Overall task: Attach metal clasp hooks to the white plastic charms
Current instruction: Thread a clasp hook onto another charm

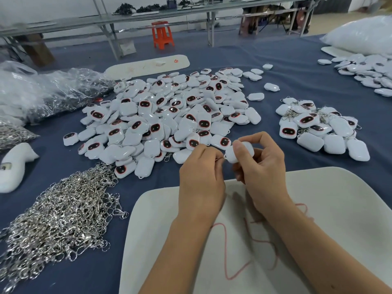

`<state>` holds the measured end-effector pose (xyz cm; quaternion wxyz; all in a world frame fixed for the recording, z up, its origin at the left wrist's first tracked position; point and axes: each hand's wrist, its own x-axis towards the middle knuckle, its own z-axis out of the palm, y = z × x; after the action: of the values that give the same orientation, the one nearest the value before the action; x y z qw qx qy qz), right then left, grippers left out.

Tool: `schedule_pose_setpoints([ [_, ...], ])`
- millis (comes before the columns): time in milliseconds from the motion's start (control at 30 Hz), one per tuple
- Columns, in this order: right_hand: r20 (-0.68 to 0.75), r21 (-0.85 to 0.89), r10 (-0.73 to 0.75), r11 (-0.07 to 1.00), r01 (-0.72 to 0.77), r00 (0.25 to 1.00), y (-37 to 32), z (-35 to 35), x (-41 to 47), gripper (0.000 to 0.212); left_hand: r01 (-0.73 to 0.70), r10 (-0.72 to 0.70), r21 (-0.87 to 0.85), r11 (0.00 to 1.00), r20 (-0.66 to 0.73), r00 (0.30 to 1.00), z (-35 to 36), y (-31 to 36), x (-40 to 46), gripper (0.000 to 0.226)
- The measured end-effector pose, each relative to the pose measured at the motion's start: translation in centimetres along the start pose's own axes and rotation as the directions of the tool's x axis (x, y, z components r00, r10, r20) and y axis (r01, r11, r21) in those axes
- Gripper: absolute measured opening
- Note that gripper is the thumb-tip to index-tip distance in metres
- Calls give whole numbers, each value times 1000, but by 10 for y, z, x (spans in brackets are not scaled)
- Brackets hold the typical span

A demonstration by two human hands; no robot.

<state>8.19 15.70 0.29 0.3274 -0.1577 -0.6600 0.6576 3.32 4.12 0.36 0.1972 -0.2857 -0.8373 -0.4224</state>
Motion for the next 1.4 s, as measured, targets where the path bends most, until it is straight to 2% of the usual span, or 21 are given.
schedule_pose_setpoints([
  [67, 30, 159, 120, 980, -124, 992, -2, -1, 4, 9, 128, -130, -236, 963, 7, 992, 1, -2, 1, 15],
  [100, 65, 228, 173, 956, -184, 983, -3, -2, 5, 10, 208, -210, -369, 906, 36, 977, 2, -2, 2, 16],
  [200, 176, 344, 243, 893, -291, 954, -4, -2, 8, 9, 422, -393, -680, 600, 209, 896, 5, 0, 4, 13],
  [267, 201, 386, 244, 870, -306, 949, -4, -3, 8, 15, 489, -394, -780, 391, 338, 855, 8, 4, 2, 17],
  [300, 198, 396, 244, 866, -305, 949, -4, -3, 8, 19, 508, -376, -795, 332, 382, 844, 8, 6, 1, 19],
  [333, 189, 401, 243, 865, -300, 952, -4, -3, 9, 19, 519, -362, -794, 316, 405, 840, 8, 7, 1, 20],
  [367, 177, 401, 238, 869, -291, 955, -4, -3, 9, 17, 521, -361, -785, 335, 404, 840, 8, 7, 2, 21],
  [400, 160, 393, 234, 876, -279, 959, -3, -3, 9, 13, 513, -370, -762, 395, 379, 848, 7, 6, 2, 20],
  [467, 106, 358, 231, 899, -254, 967, -2, -3, 9, 7, 451, -362, -640, 622, 275, 891, 5, 1, 3, 16],
  [533, 53, 302, 219, 927, -225, 974, -2, -2, 8, 11, 310, -262, -424, 851, 168, 950, 2, -2, 2, 14],
  [600, 24, 234, 180, 955, -181, 983, -2, -2, 7, 14, 185, -158, -248, 951, 126, 979, -2, -1, 0, 13],
  [667, 15, 155, 113, 981, -114, 993, -1, -3, 5, 12, 124, -107, -148, 981, 122, 987, -4, 1, -1, 12],
  [867, 26, -131, -111, 985, 114, 993, -2, -3, 1, 11, 22, -25, 23, 999, 125, 992, -6, 4, -1, 9],
  [1100, 75, -349, -316, 880, 322, 946, 1, 0, -4, 15, -5, -15, 141, 990, 142, 990, -3, 1, -2, 14],
  [1167, 71, -344, -296, 889, 302, 953, 2, 0, -2, 14, 110, -115, 49, 993, 133, 984, -2, -1, -3, 14],
  [1233, 31, -273, -206, 939, 207, 978, 3, -1, 1, 9, 291, -268, -148, 945, 160, 950, -3, -4, -1, 15],
  [1300, -27, -148, -77, 986, 73, 997, 4, -4, 7, 8, 410, -355, -326, 852, 214, 910, -3, -5, 2, 15],
  [1400, -58, 63, 77, 995, -74, 995, 3, -7, 12, 11, 506, -430, -529, 681, 270, 861, -1, -3, 4, 17],
])
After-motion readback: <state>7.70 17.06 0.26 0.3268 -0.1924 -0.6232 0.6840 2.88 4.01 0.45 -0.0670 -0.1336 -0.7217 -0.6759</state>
